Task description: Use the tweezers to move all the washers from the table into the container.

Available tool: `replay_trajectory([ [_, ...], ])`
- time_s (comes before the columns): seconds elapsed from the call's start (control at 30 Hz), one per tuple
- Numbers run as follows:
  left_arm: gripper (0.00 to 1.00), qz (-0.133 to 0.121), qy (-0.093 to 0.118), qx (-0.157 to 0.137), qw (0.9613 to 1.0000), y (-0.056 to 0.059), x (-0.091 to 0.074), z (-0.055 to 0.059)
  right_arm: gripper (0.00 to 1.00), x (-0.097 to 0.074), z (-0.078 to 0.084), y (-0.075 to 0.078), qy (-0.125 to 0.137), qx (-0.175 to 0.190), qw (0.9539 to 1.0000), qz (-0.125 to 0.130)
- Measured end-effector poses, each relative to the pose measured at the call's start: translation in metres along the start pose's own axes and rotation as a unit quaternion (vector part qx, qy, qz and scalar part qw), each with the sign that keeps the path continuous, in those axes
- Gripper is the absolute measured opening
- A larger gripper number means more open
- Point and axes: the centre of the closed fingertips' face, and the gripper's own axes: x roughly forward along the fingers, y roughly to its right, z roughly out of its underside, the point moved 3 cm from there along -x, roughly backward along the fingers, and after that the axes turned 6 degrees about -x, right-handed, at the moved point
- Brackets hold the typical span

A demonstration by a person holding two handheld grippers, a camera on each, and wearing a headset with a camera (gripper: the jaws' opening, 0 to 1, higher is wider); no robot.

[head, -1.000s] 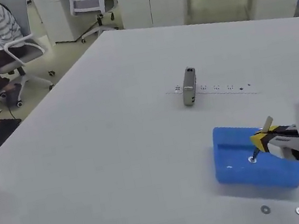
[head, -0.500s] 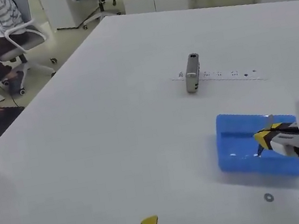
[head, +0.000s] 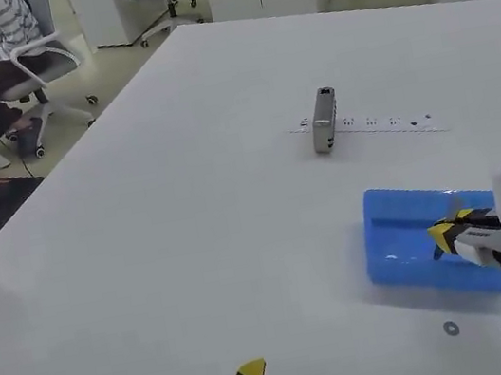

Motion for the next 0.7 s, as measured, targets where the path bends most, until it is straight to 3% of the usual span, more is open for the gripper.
replay_trajectory([
  [0.13,0.86,0.000,-0.001,0.001,1.0000,0.000,0.000,0.000,0.02,-0.001,0.001,0.001,-0.006,-0.012,0.9999,0.005],
  [0.23,0.86,-0.001,0.000,0.001,1.0000,0.000,0.000,0.000,0.02,-0.001,0.001,0.002,-0.005,0.001,1.0000,0.002],
  [0.4,0.86,-0.004,0.001,-0.001,1.0000,-0.001,0.000,0.000,0.02,-0.010,-0.006,0.003,0.011,0.023,0.9997,0.004],
  [0.7,0.86,0.000,0.004,0.002,1.0000,0.000,0.000,-0.001,0.02,-0.032,-0.025,0.000,0.043,0.015,0.9989,0.014],
])
